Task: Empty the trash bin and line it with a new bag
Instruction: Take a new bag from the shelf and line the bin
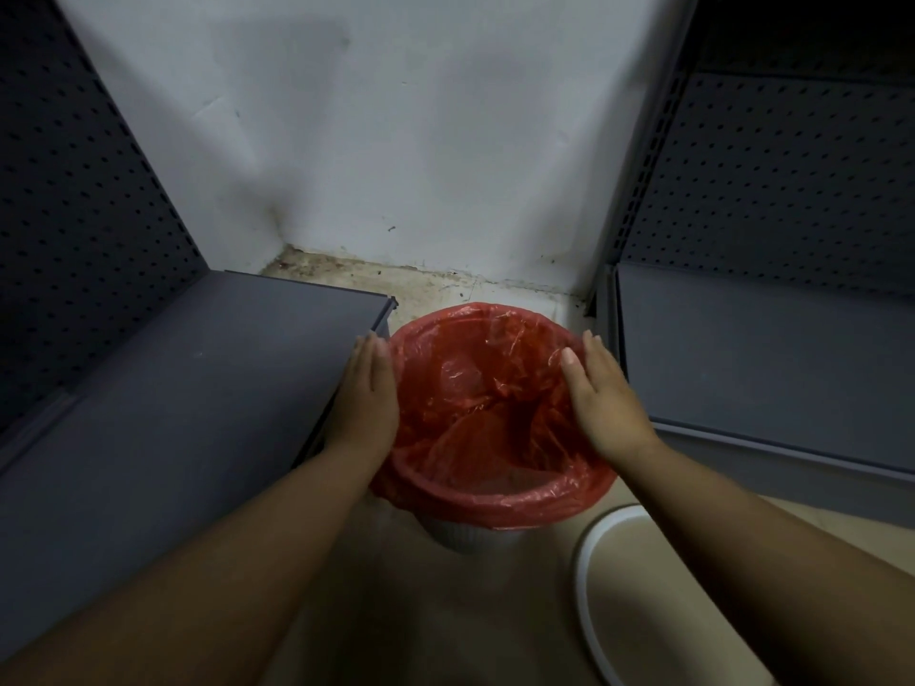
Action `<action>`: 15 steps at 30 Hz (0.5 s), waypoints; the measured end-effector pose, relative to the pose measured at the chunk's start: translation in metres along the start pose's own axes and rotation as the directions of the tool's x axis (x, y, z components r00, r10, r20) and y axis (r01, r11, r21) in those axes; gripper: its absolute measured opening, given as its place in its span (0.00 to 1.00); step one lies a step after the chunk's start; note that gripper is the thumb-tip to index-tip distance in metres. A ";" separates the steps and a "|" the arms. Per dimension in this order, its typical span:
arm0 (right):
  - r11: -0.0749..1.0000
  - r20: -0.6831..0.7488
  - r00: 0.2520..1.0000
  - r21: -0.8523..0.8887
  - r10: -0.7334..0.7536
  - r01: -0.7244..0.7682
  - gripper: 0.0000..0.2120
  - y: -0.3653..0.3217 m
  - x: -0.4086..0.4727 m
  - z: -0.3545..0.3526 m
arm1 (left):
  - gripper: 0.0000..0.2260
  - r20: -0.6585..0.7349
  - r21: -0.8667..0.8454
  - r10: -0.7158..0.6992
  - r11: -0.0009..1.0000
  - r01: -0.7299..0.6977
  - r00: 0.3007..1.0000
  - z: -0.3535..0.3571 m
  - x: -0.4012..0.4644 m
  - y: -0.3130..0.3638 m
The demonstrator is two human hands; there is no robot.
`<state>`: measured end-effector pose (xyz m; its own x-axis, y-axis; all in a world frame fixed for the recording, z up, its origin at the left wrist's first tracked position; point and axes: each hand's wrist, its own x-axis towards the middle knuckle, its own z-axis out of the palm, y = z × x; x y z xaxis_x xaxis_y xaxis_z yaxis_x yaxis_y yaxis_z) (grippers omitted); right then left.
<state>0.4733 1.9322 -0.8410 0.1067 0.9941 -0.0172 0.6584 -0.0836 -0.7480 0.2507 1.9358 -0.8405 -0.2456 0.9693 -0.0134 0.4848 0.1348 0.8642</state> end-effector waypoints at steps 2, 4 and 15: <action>0.999 -0.006 0.999 0.019 0.048 -0.048 0.29 0.002 0.005 0.005 | 0.28 -0.033 -0.099 -0.104 0.990 0.100 0.994 0.007 0.002 0.000; 0.995 -0.035 0.996 0.068 0.080 -0.078 0.29 0.005 0.005 0.009 | 0.30 -0.058 -0.115 -0.159 0.982 0.151 0.986 0.012 0.004 -0.005; 0.984 -0.033 0.994 0.145 0.107 -0.101 0.29 0.009 0.009 0.007 | 0.31 -0.034 -0.163 -0.266 0.953 0.257 0.963 0.008 0.005 0.000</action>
<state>0.4744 1.9405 -0.8525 0.2008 0.9767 -0.0752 0.5293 -0.1728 -0.8306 0.2564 1.9423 -0.8446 -0.3941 0.8910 -0.2252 0.2617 0.3437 0.9019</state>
